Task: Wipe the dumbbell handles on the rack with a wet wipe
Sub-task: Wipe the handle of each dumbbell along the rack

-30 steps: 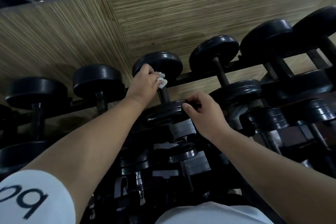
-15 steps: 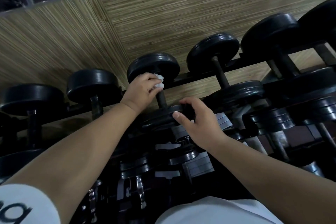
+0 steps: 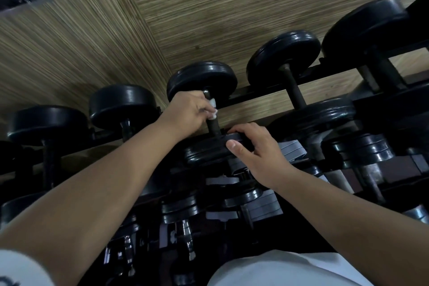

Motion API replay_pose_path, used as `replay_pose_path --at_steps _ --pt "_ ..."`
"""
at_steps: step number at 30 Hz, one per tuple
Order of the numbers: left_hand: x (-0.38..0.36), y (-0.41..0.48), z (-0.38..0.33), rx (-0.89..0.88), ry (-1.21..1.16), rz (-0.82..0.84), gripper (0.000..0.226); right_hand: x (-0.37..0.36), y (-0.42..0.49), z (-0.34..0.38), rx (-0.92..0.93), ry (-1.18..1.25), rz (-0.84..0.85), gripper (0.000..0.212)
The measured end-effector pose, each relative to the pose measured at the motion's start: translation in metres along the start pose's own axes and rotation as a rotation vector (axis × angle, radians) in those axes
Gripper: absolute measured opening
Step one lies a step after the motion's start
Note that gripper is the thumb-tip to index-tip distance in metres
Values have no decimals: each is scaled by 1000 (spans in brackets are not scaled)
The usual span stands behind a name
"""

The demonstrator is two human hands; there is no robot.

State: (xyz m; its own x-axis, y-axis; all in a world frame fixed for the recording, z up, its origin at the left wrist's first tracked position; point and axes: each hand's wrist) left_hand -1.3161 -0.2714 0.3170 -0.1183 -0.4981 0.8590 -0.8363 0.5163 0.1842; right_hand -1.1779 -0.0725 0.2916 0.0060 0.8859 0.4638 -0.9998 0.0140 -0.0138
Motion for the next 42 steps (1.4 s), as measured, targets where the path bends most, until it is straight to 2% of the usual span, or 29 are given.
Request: replay_pose_path --at_steps 3,6,10,11,19,21,25,27,30,32,35,40,42 --pt "-4 11 4 28 12 -119 11 -1 1 -3 12 -2 -10 34" --pt "-10 3 -5 66 -31 -140 10 -1 2 -6 14 -5 -13 41" --pt "-4 -9 -17 -31 -37 189 8 -1 3 -10 11 9 10 43" --pt "-2 -7 -15 -50 -30 223 8 0 3 -11 0 15 17 44" --pt "-1 17 1 -11 -12 -59 9 1 5 -9 -39 61 28 45" --pt "-3 9 -7 3 -64 -18 5 1 5 -9 -54 78 32 45" --pt "-4 -8 -16 -23 -115 164 4 2 5 -8 -69 97 42 44" --pt "-4 -1 -11 3 -116 107 7 2 5 -8 -69 101 48 45" --pt "-3 16 -2 31 -98 -63 8 2 6 -8 -70 114 51 47" --pt "-5 20 0 11 -60 -98 10 2 6 -8 -74 129 51 49" --pt "-8 10 -3 -35 -69 -78 9 2 6 -8 -78 147 50 50" --pt "-3 -15 7 -49 -101 83 18 0 6 -10 -84 188 38 46" --pt "-3 -16 12 -63 -67 55 20 -1 6 -10 -90 208 41 48"
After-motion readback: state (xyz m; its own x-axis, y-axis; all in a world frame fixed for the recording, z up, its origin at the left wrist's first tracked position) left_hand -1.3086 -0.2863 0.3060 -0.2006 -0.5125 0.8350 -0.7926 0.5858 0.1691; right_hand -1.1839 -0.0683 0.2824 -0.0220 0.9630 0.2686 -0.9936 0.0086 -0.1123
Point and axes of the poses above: each hand's wrist, its own y-axis towards the middle knuckle, its own x-axis out of the back of the hand, z = x × y, and after that the axes turned 6 degrees about -z, right-handed
